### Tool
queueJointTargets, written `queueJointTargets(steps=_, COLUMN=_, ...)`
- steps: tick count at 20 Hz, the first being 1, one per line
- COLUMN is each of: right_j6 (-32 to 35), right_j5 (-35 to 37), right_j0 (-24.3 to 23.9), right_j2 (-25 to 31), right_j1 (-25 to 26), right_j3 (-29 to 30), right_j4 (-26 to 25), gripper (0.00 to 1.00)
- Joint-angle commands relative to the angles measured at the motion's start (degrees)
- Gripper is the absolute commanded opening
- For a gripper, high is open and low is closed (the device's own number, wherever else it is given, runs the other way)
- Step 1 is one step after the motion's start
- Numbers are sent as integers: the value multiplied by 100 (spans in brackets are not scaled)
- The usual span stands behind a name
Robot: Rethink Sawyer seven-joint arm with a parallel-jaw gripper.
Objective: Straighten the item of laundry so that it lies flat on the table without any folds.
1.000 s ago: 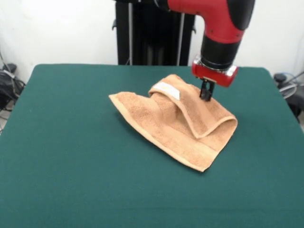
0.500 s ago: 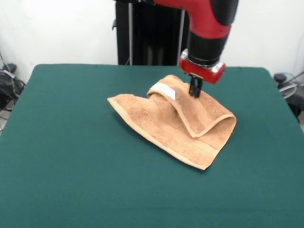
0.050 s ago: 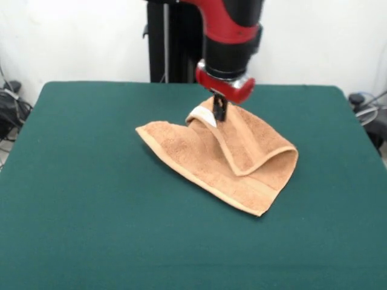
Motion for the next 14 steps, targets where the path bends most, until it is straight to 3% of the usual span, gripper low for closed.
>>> queueJointTargets(steps=1, right_j6=325, right_j5=1898, right_j0=-145, right_j2=-87, right_j1=-474, right_j3=-720, right_j4=-223, gripper=0)
queueJointTargets(steps=4, right_j6=386, right_j5=2132, right_j0=-106, right_j2=-156, right_j1=-544, right_j3=-941, right_j4=-327, gripper=0)
queueJointTargets(steps=14, right_j6=155, right_j5=1373, right_j0=-517, right_j2=49, right_j1=-39, right_j3=-1135, right_j4=-742, gripper=0)
